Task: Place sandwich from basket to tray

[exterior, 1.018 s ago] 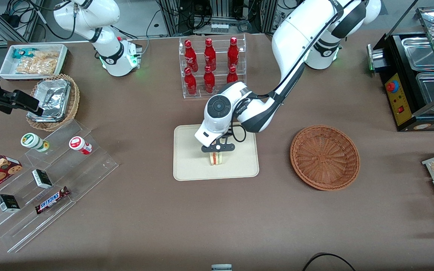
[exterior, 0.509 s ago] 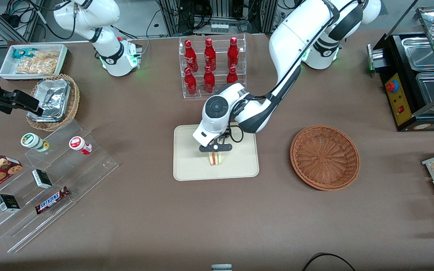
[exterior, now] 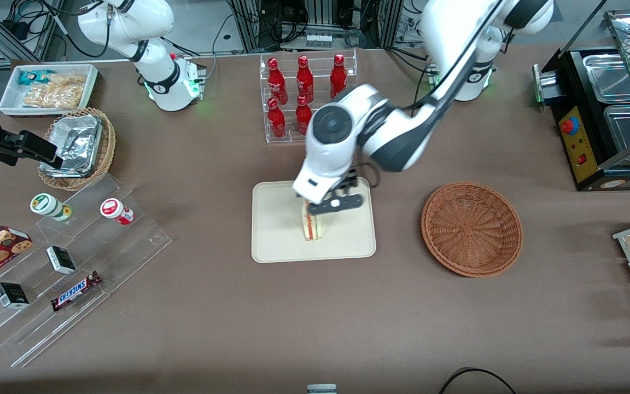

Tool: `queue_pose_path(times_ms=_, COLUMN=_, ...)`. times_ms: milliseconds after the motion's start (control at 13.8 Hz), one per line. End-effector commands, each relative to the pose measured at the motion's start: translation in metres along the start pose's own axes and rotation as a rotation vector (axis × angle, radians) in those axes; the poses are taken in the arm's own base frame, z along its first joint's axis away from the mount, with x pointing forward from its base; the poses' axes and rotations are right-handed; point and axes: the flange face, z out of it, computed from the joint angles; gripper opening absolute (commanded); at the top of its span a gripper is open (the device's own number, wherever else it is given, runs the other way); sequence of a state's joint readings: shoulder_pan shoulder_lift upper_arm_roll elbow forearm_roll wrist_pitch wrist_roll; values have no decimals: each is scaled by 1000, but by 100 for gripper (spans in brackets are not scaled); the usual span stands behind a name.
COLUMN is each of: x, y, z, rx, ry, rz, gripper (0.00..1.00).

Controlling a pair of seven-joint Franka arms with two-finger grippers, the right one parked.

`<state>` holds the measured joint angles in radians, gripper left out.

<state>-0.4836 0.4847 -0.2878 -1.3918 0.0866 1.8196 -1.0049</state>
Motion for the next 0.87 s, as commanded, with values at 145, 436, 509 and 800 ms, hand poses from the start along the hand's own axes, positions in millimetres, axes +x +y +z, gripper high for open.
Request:
queue_pose_path(times_ms=145, x=44, y=-131, z=-100, rx=100, ry=-9, rz=-184, gripper=100)
queue_pose_path(times_ms=436, x=54, y=-228, z=-127, rx=131, ry=-43, rz=-121, gripper=100)
queue_pose_path(times_ms=509, x=55, y=-248, z=-134, rx=133, ry=-42, rz=-104, gripper=100)
queue_pose_path(times_ms=800, x=71, y=-312, z=-155, rx=135, ry=-86, rz=-4, gripper=100)
